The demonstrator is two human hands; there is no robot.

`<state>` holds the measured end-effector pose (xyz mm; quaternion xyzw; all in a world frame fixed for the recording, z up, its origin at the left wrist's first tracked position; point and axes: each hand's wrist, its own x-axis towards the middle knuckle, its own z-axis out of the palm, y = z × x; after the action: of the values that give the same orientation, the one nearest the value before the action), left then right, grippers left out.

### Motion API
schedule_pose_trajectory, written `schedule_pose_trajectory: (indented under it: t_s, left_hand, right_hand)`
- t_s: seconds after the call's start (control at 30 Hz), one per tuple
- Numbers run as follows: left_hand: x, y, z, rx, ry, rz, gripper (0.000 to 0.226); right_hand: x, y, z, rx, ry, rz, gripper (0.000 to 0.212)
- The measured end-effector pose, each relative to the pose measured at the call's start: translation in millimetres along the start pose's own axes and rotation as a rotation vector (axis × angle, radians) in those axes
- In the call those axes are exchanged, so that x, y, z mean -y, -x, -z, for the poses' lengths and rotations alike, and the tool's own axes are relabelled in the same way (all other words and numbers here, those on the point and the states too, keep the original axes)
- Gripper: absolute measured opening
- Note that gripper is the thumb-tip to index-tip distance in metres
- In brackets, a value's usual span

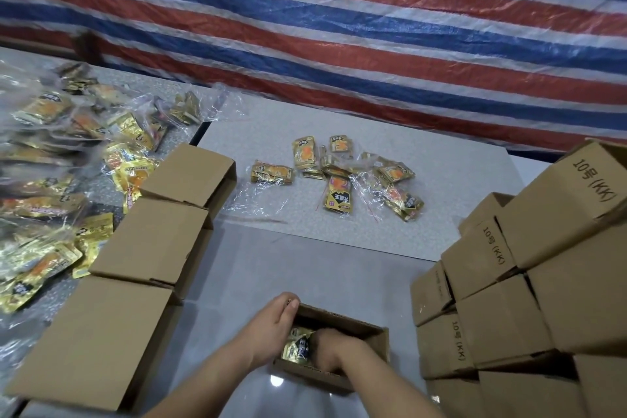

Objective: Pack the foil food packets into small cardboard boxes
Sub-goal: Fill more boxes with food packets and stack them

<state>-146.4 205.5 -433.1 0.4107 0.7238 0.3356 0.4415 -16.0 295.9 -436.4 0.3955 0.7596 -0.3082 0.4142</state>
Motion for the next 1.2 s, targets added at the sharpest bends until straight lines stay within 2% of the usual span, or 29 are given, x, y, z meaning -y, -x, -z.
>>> schedule_pose_trajectory:
  t_s: [0.2,0.37,0.47,0.53,0.63,0.73,0.8,0.87,1.03,1.17,1.2]
  left_hand:
    - [-1,3,-1,-0.013,0.004,-0.003,0.026]
    - [0,4,-5,-0.041,-0.014,-0.002,0.024]
    - [-1,6,-4,-0.04,-0.014,0.009,0.024]
    - [-2,6,-3,-0.034,-0.014,0.019,0.024]
    - [-4,7,-3,-0.033,-0.014,0.024,0.022]
    - [-5,7,1,-0.019,-0.021,0.052,0.021]
    - [-9,4,6,-0.058,-0.037,0.071,0.038]
    - [-20,-3,13,-0.116,-0.057,0.048,0.046]
    - [-73,-67,27,-0.224,-0.238,-0.043,0.05]
    - [-110,-148,22,-0.187,-0.474,-0.016,0.064]
    - [-116,-170,18,-0.168,-0.526,0.002,0.065]
  right_hand:
    - [6,20,15,-0.08,-0.005,-0.02,0.034]
    - [6,25,5,0.043,-0.265,-0.021,0.051]
    - [4,30,4,0.004,-0.299,-0.027,0.055]
    - [2,36,3,-0.075,-0.281,0.012,0.053]
    - [-8,48,6,-0.26,-0.302,0.123,0.037]
    - [-18,67,15,-0.518,-0.531,0.181,0.036]
    - [-29,74,26,-0.704,-0.737,0.208,0.034]
    - [-41,78,41,-0.824,-0.838,0.197,0.028]
    - [-69,68,69,-0.916,-0.921,0.145,0.023]
    - [-85,39,83,-0.913,-0.962,0.078,0.005]
    - [-88,30,88,-0.897,-0.974,0.057,0.01]
